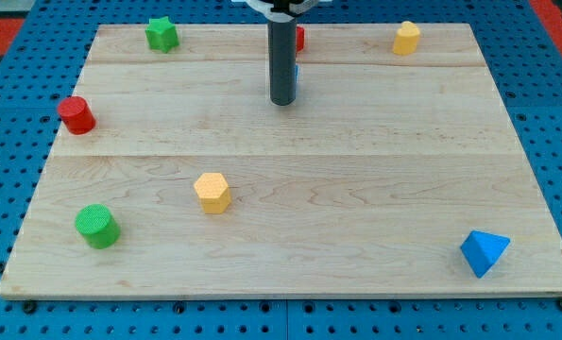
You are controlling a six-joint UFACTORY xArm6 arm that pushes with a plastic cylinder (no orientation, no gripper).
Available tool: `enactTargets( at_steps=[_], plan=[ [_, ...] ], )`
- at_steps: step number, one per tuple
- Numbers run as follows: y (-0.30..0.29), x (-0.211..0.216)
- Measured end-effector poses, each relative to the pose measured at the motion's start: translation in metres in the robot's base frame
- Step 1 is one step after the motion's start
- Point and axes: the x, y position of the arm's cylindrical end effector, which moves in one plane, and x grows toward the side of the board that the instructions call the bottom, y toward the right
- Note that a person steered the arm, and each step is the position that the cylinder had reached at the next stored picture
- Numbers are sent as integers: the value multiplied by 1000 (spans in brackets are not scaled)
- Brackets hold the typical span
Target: Move the yellow hexagon below the blue cube
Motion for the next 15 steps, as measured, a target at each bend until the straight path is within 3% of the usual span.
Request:
enactTargets(
  at_steps=[1,2,3,4,6,7,8,9,11,13,14,15],
  plan=[
    [10,55],
    [26,136],
    [4,188],
    [-52,182],
    [-89,126],
    [-97,180],
    [-144,157],
    [-144,131],
    [-90,95],
    [-37,83],
    [-106,91],
    [-113,68]
  ],
)
